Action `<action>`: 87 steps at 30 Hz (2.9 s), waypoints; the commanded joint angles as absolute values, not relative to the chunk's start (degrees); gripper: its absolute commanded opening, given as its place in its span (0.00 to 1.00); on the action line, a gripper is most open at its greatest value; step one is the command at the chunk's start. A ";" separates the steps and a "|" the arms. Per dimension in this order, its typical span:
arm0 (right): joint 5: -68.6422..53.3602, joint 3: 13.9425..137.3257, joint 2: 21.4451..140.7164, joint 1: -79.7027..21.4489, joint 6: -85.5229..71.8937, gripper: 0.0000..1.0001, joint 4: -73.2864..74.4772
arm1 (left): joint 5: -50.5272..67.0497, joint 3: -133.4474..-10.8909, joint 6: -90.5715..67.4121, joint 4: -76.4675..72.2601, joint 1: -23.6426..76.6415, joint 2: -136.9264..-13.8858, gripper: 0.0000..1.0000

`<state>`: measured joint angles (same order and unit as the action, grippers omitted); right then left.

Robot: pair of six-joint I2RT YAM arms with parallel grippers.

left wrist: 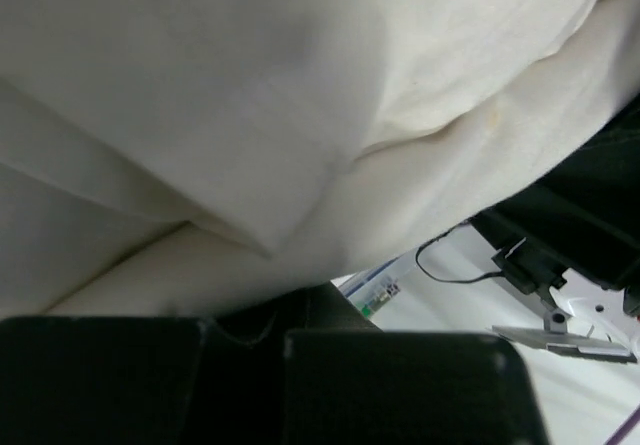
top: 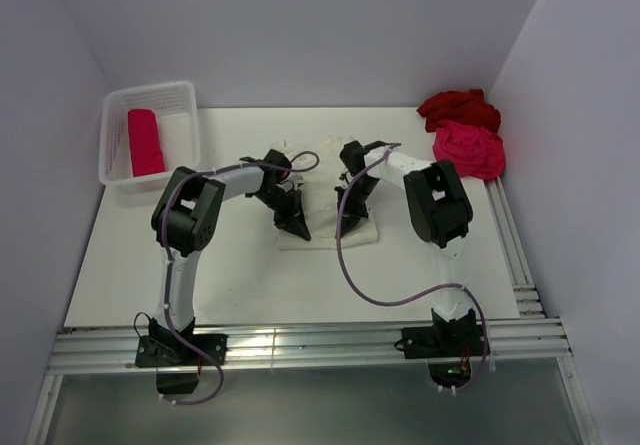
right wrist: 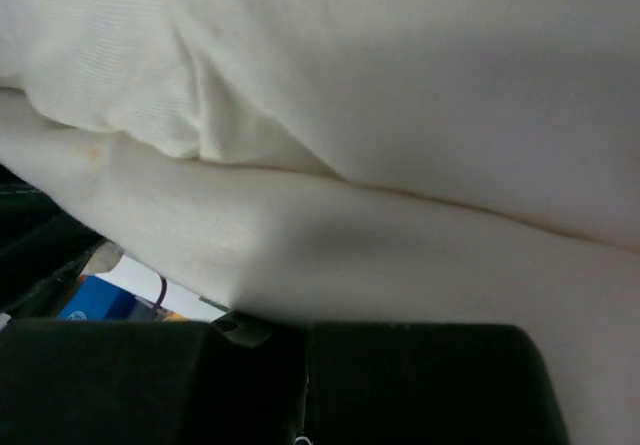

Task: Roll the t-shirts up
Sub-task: Roll the tshirt

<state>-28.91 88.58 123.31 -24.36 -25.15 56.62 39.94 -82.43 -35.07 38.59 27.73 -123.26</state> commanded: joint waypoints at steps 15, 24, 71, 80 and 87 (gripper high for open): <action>-25.40 91.58 124.28 -8.00 -18.19 0.00 62.93 | 37.35 -83.05 -28.47 38.85 20.48 -123.84 0.04; -36.12 86.32 109.45 -9.05 -22.50 0.36 51.88 | 42.89 -91.92 -31.64 40.16 20.48 -115.85 0.41; -42.28 68.55 118.83 -9.58 -47.73 0.00 15.55 | 26.64 -71.45 -28.39 33.31 14.77 -117.25 0.43; -39.73 70.31 116.98 -9.58 -43.68 0.00 20.57 | 25.22 -73.56 -31.46 34.01 14.24 -111.63 0.46; -39.81 72.15 115.67 -9.58 -42.54 0.00 22.49 | 25.74 -75.50 -31.55 34.90 12.22 -106.45 0.50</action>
<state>-42.89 69.73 117.38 -9.76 -44.62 20.32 27.05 -73.30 -31.31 35.22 13.32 -111.46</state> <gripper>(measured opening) 0.004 0.491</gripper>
